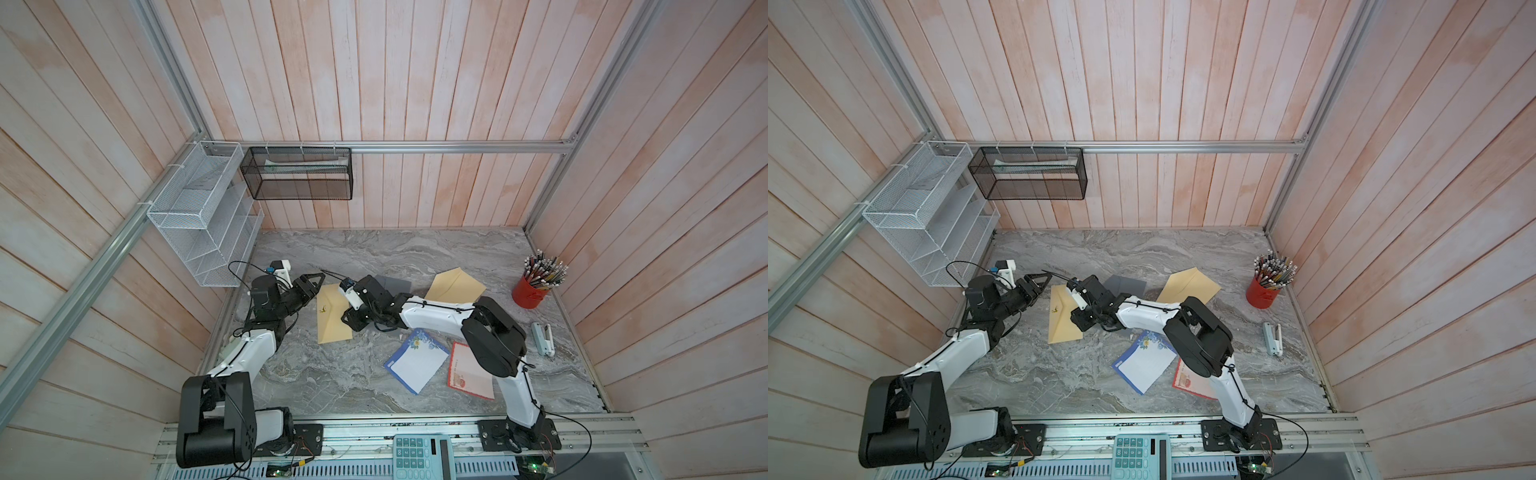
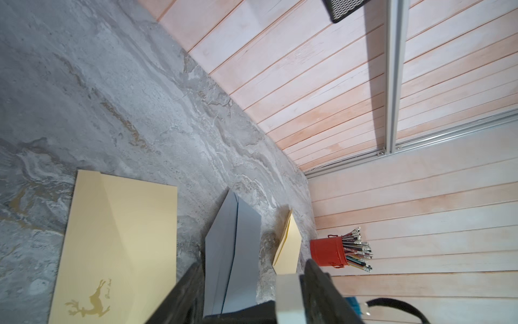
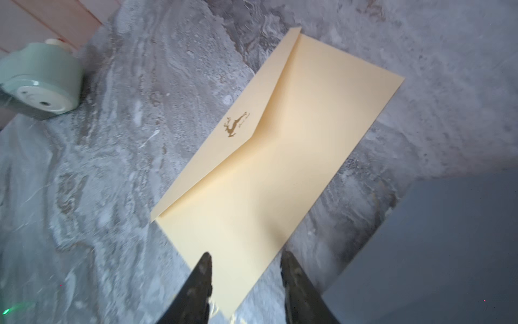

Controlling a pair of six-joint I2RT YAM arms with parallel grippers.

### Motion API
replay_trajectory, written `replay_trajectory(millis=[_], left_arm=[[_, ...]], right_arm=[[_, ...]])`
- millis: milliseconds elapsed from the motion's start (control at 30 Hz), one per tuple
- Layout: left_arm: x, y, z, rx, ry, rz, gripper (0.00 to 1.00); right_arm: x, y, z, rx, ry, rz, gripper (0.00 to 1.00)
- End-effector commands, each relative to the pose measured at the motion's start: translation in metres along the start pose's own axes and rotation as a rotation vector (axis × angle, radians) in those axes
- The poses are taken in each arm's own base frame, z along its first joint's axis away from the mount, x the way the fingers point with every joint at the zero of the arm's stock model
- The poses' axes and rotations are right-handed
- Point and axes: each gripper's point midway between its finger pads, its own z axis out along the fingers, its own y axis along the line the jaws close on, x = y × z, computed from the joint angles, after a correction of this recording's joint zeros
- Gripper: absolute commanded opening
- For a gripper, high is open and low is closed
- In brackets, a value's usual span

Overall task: Fold the letter paper in half and place it into the envelope
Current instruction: Move the envelope to the center of the board, then pick up the letter paper from the center of the board.

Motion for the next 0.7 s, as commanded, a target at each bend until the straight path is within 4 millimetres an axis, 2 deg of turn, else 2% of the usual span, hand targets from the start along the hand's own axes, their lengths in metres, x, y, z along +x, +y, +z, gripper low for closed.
replay_trajectory(millis=[0, 100, 133, 333, 500, 667], left_arm=[[0.018, -0.002, -0.01, -0.012, 0.056, 0.022, 0.59], [0.045, -0.008, -0.018, -0.018, 0.117, 0.033, 0.59], [0.055, -0.01, -0.02, -0.028, 0.136, 0.047, 0.59], [0.113, -0.021, -0.04, -0.04, 0.209, 0.068, 0.62], [0.161, -0.021, -0.049, -0.068, 0.3, 0.063, 0.63], [0.209, -0.025, -0.05, -0.073, 0.409, 0.049, 0.63]], right_arm=[[-0.028, 0.016, -0.057, -0.067, -0.153, -0.027, 0.5], [-0.017, 0.007, -0.094, -0.058, -0.25, 0.025, 0.67], [-0.007, 0.0, -0.101, -0.041, -0.255, 0.044, 0.71], [0.043, -0.044, -0.141, 0.142, -0.271, 0.155, 0.83], [0.098, -0.078, -0.159, 0.212, -0.215, 0.34, 0.83], [0.148, -0.097, -0.164, 0.247, -0.148, 0.471, 0.77]])
